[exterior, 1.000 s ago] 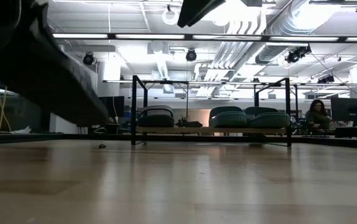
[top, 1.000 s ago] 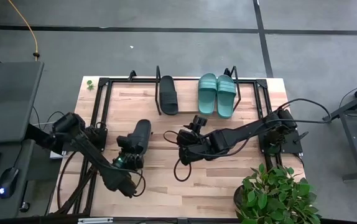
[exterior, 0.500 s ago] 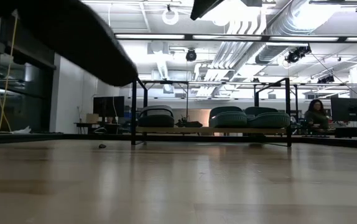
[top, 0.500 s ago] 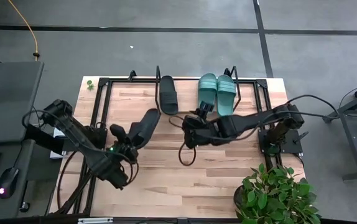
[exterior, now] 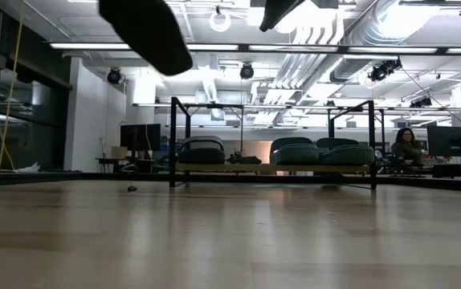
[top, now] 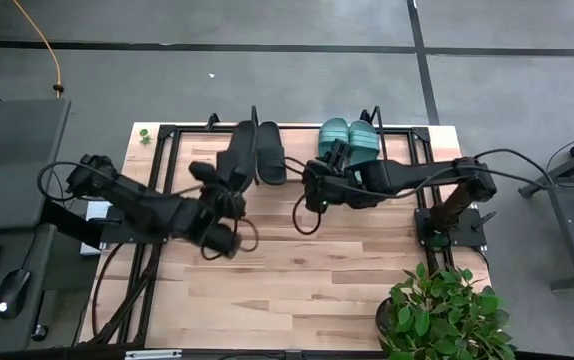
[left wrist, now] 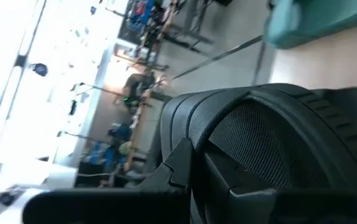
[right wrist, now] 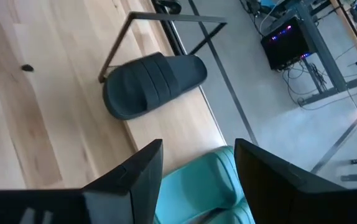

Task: Pick and place slides into the shelf
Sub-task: Put the black slide on the shelf

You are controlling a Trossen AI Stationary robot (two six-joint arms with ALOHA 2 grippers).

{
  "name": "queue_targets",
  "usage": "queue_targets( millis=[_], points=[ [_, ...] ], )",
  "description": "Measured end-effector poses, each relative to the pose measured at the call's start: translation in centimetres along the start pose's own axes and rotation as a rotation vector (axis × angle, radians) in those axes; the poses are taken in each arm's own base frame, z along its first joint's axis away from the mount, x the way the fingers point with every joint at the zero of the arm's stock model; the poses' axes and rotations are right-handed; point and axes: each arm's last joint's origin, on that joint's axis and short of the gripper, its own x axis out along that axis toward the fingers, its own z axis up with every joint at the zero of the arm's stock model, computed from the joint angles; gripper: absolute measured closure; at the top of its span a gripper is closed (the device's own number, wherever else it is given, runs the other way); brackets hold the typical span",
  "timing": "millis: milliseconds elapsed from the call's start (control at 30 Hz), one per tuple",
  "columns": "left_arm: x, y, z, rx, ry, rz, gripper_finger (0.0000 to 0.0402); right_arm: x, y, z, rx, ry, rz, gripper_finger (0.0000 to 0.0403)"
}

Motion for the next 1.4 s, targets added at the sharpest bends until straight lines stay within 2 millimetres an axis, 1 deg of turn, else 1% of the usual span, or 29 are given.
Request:
queue_targets(
  millis=[100,200,333,433,533,600,667,767,867,1033,1133,1233,1400],
  points=[
    [1.8,0.1,1.3,0.024,0.033,0.020,0.0396,-0.1,-0.6,-0.3,-0.004,-0.001,0.004,0.0212],
    [3.6,0.2,2.6,0.036,0.055,-0.021,0.0396,-0.6,-1.6,-1.1,0.008,-0.003,0.001,0.0212],
    [5.8,0.2,4.2,0.049,0.024,-0.072,0.0396,-1.5,-3.0,-2.5,0.045,-0.022,-0.003,0.0212],
    [7.0,0.8,5.2,0.026,-0.024,-0.077,0.0396,-2.2,-3.9,-3.9,0.080,-0.056,0.002,0.0212],
    [8.2,1.3,5.7,-0.003,-0.085,-0.125,0.0396,-2.7,-4.5,-5.6,0.105,-0.081,0.014,0.0212],
    [9.1,1.3,6.1,-0.023,-0.098,-0.123,0.0396,-2.8,-4.8,-6.8,0.131,-0.090,0.017,0.0212],
    [10.2,1.1,6.1,-0.014,-0.079,-0.117,0.0396,-2.9,-5.0,-8.0,0.158,-0.092,0.018,0.0212],
    [12.4,0.1,6.2,-0.004,-0.045,-0.110,0.0396,-2.8,-5.0,-9.4,0.183,-0.092,0.020,0.0212],
    [14.5,-1.2,6.1,0.015,-0.008,-0.113,0.0396,-2.5,-4.8,-10.1,0.192,-0.091,0.023,0.0212],
    [17.2,-3.5,6.5,0.047,0.011,-0.094,0.0396,-2.4,-4.6,-10.2,0.209,-0.096,0.030,0.0212],
    [18.2,-4.5,6.7,0.059,0.009,-0.083,0.0396,-2.3,-4.5,-9.9,0.201,-0.108,0.043,0.0212],
    [18.7,-5.3,7.2,0.044,-0.020,-0.083,0.0396,-2.3,-4.5,-9.9,0.204,-0.114,0.044,0.0212],
    [19.4,-7.0,7.6,0.064,-0.039,-0.082,0.0396,-2.3,-4.5,-9.9,0.206,-0.113,0.055,0.0212]
  ],
)
